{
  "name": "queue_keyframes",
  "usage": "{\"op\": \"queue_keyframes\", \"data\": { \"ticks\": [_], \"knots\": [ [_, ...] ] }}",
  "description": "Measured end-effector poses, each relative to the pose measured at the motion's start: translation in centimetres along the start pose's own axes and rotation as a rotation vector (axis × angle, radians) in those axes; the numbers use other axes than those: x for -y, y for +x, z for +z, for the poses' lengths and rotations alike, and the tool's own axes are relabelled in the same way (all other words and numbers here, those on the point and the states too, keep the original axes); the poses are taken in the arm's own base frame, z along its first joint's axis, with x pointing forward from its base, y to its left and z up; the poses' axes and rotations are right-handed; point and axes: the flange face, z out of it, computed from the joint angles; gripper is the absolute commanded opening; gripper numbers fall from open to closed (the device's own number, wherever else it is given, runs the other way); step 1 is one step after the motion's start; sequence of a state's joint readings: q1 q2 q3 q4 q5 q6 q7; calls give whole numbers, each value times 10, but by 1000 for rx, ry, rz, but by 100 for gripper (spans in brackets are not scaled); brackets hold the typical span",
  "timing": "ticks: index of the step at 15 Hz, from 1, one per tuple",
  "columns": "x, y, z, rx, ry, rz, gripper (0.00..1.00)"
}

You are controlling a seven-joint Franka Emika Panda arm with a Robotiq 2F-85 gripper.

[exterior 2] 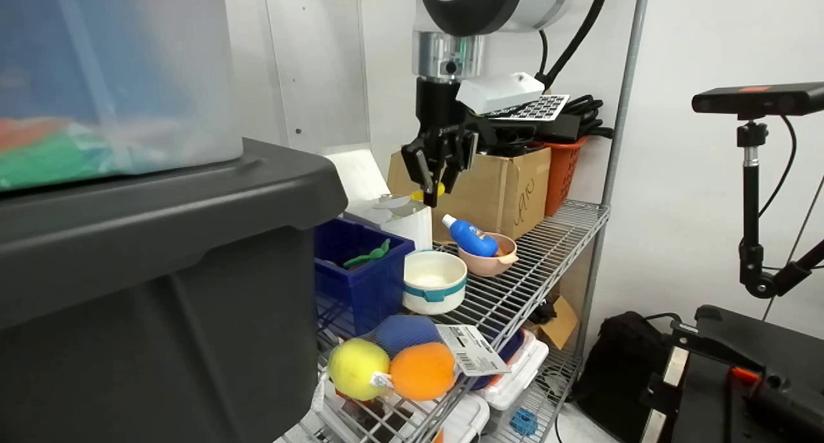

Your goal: Remove the yellow ball from the white pot and place it inside the blue storage bin

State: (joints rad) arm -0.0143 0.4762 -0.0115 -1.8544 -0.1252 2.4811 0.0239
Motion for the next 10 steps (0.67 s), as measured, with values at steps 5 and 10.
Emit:
{"op": "queue_keyframes", "data": {
  "ticks": [5, 10],
  "knots": [
    [17, -2, 3, 5, 10, -24, 9],
    [25, -6, 7, 14, 14, -36, 9]
  ]
}}
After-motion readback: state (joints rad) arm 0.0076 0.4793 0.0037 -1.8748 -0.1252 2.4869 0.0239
